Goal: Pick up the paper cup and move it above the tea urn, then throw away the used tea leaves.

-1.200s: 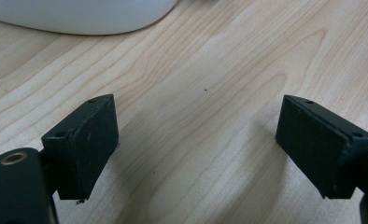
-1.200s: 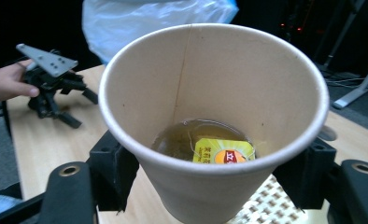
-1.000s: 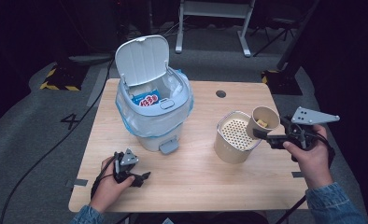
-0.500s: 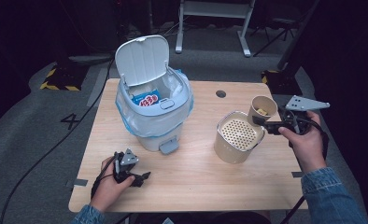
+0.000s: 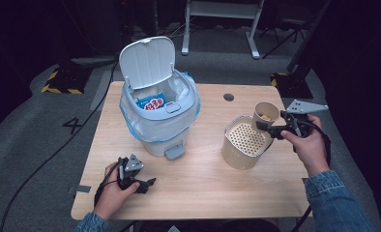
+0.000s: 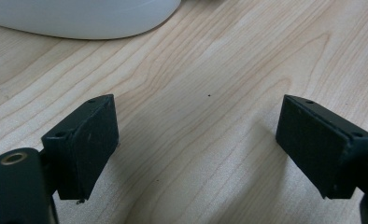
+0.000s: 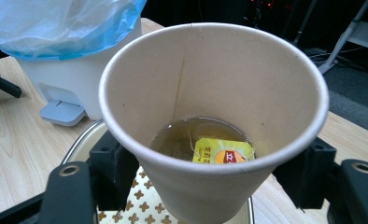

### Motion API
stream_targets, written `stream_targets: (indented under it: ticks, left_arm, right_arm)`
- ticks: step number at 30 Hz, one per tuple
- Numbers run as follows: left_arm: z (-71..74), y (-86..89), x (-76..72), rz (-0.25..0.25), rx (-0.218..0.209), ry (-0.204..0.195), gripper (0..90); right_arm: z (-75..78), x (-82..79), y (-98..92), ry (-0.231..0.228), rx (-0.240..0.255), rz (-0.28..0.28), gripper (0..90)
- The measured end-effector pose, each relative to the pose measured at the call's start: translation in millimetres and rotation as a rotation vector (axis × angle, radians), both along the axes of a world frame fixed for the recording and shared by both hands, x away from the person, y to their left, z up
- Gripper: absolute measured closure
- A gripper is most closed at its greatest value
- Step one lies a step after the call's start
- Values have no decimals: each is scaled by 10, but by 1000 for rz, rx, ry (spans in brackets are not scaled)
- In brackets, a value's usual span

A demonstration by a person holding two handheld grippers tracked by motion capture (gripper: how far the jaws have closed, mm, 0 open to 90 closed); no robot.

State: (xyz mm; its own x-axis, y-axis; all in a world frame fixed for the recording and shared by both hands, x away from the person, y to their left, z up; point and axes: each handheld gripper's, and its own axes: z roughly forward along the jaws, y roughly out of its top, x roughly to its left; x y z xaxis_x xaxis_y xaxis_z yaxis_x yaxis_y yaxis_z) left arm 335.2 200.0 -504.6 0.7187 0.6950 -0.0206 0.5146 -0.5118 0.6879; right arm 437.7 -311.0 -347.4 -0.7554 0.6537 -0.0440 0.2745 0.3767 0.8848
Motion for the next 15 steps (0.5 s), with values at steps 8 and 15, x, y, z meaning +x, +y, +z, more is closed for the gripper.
stream_targets:
  ticks: [8, 15]
  left_arm:
    - [0, 0, 1, -1, -1, 1, 135]
    - [-1, 0, 1, -1, -1, 0, 135]
  right_arm:
    - [-12, -8, 3, -28, -26, -3, 305]
    - [20, -30, 16, -84, -114, 7, 308]
